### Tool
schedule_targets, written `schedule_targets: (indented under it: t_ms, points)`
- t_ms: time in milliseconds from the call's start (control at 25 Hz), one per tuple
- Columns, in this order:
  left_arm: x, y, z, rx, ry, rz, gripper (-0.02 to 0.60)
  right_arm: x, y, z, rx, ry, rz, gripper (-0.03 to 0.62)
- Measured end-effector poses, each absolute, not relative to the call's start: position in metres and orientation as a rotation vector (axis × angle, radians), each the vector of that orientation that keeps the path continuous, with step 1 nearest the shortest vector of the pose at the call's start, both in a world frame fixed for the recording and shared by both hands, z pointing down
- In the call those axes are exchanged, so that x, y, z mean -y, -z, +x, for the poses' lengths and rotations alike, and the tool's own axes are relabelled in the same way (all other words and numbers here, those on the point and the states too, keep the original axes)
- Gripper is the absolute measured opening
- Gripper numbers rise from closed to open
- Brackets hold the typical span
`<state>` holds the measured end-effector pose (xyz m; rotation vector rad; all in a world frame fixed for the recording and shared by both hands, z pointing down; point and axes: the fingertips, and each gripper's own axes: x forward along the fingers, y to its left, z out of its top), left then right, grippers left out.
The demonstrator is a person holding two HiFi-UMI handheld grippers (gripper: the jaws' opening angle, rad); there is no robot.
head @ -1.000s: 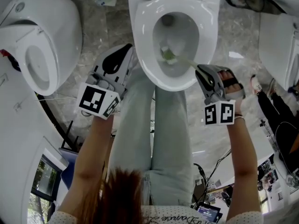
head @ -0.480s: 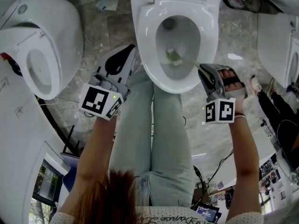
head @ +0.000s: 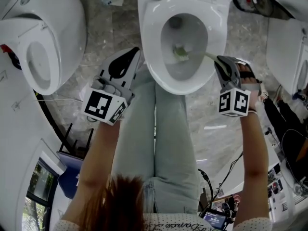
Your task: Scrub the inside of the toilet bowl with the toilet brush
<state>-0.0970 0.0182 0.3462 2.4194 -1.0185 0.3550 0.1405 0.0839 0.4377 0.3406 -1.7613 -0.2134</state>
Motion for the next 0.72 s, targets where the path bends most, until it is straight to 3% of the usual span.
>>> schedule_targets:
  t_ms: [400, 720]
  points:
    - [-0.032, -0.351, -0.095, 1.079, -0.346, 2.373, 0.003, -0.064, -0.446, 0.148, 1.766, 0.199, 0.397, 0.087]
    - [-0.036, -0.347, -0.095, 1.097, -0.348, 2.372, 0.003, -0.078, -0.454, 0.135, 1.843, -0.032, 0.558, 0.092]
